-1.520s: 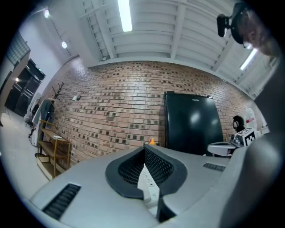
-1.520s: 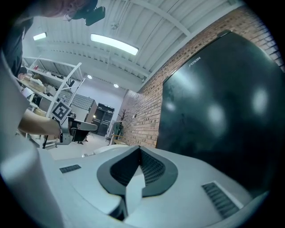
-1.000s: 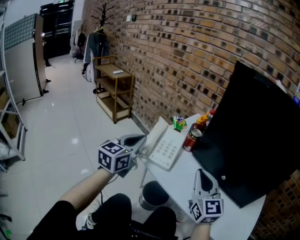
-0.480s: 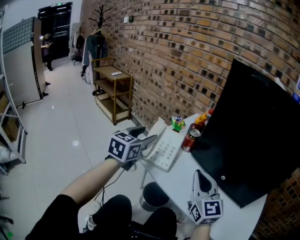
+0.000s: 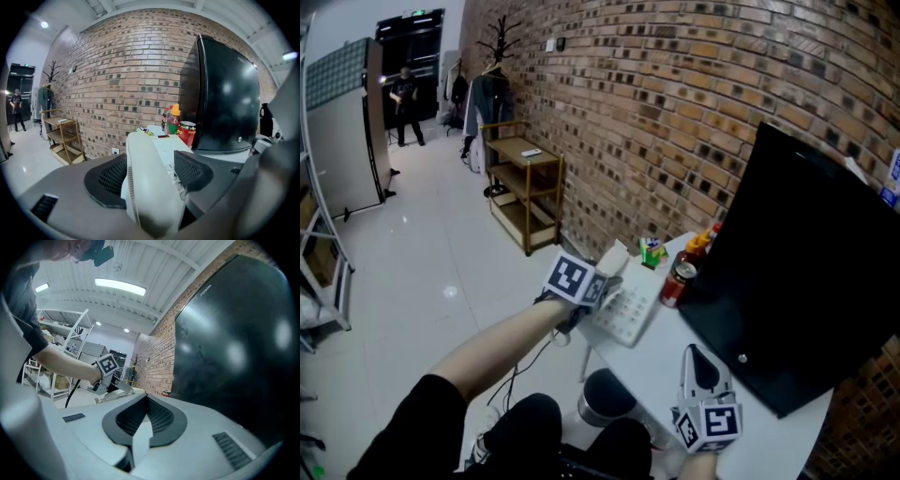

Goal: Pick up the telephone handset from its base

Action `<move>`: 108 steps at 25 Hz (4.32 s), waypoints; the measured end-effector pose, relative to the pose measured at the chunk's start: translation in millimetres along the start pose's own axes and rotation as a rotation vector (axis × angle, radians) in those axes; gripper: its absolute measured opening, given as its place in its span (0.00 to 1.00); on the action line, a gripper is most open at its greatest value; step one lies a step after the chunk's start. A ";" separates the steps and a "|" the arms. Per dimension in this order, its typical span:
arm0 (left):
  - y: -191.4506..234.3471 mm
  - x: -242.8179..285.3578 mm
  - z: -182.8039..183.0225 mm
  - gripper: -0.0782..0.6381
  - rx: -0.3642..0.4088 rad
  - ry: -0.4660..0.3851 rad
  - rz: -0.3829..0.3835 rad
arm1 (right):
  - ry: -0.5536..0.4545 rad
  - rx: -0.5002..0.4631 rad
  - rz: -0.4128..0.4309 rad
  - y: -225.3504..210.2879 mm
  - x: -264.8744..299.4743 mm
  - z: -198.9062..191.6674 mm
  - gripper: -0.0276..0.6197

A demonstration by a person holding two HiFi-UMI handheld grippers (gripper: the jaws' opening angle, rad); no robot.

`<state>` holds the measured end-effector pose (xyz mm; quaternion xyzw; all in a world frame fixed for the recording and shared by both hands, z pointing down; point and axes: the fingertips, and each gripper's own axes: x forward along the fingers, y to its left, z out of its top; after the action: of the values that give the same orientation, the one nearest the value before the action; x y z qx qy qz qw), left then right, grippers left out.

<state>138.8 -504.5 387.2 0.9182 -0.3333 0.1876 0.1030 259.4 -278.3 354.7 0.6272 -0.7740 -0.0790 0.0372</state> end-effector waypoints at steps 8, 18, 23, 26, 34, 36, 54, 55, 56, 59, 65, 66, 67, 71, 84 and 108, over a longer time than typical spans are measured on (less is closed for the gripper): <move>4.4 15.8 -4.7 0.52 -0.021 0.022 0.055 | -0.008 -0.005 0.011 4.0 0.9 2.5 0.05; 4.5 20.2 0.8 0.45 -0.039 0.009 0.075 | -0.019 0.012 0.013 2.2 0.6 2.2 0.05; 3.8 18.3 1.3 0.44 -0.052 -0.003 0.077 | -0.016 0.005 0.010 2.7 -1.5 2.3 0.05; 3.4 15.9 -1.0 0.44 -0.065 -0.005 0.083 | -0.015 0.006 0.007 1.6 -4.1 1.2 0.05; 3.0 2.5 7.2 0.42 -0.090 -0.054 0.079 | -0.013 0.006 0.006 2.0 -6.2 1.9 0.05; 3.0 -2.2 7.3 0.42 -0.084 -0.060 0.085 | -0.012 0.006 0.008 2.1 -6.0 1.5 0.05; -2.2 -96.1 38.8 0.42 -0.172 -0.426 -0.156 | 0.000 -0.009 -0.008 -2.2 -6.0 3.1 0.05; -2.7 -102.9 39.6 0.42 -0.164 -0.449 -0.177 | -0.004 -0.004 -0.005 -1.7 -6.0 4.0 0.05; -3.9 -109.7 40.0 0.42 -0.154 -0.471 -0.199 | -0.007 0.001 0.000 -1.0 -6.2 4.8 0.05; -10.4 -130.1 37.8 0.42 -0.132 -0.527 -0.279 | -0.019 0.014 0.019 1.9 -8.8 7.0 0.05; -24.7 -176.9 22.1 0.42 -0.032 -0.612 -0.379 | -0.053 0.038 0.026 -1.9 -21.5 13.0 0.05; -26.4 -181.9 19.1 0.42 -0.011 -0.621 -0.388 | -0.052 0.043 0.025 -3.3 -22.8 13.1 0.05; -28.3 -186.2 16.6 0.42 0.005 -0.629 -0.391 | -0.050 0.047 0.026 -4.2 -23.8 13.0 0.05; -38.5 -201.2 9.6 0.42 0.030 -0.669 -0.435 | -0.054 0.037 0.044 -1.9 -24.7 15.6 0.05; -35.6 -243.2 21.8 0.42 -0.112 -0.839 -0.637 | -0.100 0.035 0.083 10.6 -30.0 27.1 0.05; -52.1 -240.4 15.0 0.42 -0.034 -0.799 -0.636 | -0.131 0.003 0.127 20.3 -32.2 33.9 0.05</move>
<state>6.7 -331.9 270.9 0.9725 -0.0538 -0.2241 0.0345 241.3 -240.2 326.2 0.5705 -0.8129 -0.1163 -0.0095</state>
